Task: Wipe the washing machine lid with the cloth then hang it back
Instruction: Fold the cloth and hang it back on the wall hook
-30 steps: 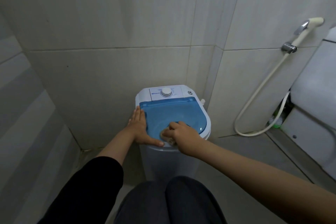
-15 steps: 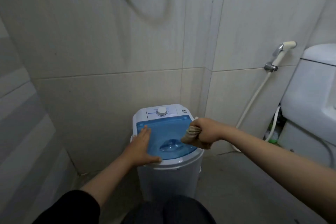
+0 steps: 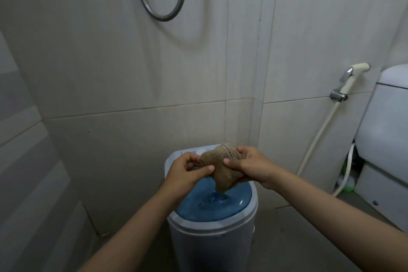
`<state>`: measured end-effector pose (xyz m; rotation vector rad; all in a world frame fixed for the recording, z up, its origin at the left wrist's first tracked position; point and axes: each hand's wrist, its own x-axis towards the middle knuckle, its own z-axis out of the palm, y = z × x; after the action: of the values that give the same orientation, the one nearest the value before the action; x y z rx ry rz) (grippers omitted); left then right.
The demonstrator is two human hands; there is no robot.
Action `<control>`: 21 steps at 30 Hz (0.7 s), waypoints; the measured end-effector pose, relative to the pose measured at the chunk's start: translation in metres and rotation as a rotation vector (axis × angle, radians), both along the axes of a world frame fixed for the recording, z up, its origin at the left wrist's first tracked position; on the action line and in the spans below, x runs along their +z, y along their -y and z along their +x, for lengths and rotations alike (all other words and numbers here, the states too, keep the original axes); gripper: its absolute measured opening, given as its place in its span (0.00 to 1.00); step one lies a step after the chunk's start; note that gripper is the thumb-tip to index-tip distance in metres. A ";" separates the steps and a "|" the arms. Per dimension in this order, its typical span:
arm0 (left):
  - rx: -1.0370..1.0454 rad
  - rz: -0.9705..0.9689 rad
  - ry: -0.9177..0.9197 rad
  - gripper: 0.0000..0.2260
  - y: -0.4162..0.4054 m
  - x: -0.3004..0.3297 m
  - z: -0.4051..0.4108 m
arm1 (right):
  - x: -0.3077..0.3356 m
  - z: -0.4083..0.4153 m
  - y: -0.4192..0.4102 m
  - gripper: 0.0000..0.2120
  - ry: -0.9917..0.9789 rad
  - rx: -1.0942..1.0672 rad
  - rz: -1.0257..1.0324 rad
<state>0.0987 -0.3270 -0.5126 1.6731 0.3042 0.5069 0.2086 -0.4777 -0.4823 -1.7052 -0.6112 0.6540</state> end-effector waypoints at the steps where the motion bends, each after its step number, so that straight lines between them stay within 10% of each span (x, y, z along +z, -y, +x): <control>1: 0.011 -0.005 0.014 0.09 0.000 0.001 0.001 | -0.003 0.000 -0.003 0.15 0.021 -0.026 0.003; 9: 0.070 -0.129 0.052 0.10 -0.035 0.019 0.050 | -0.025 0.026 -0.045 0.08 0.251 -0.118 0.274; 14: 0.044 -0.118 0.007 0.06 -0.085 0.025 0.097 | -0.036 0.071 -0.084 0.30 0.445 0.197 0.072; 21: 0.188 0.363 -0.254 0.08 -0.136 0.085 0.110 | 0.040 0.086 -0.112 0.05 0.069 0.057 0.094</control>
<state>0.2089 -0.1908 -0.4276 2.0794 0.5869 0.5098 0.2948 -0.3659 -0.4419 -1.6329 -0.7306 0.5998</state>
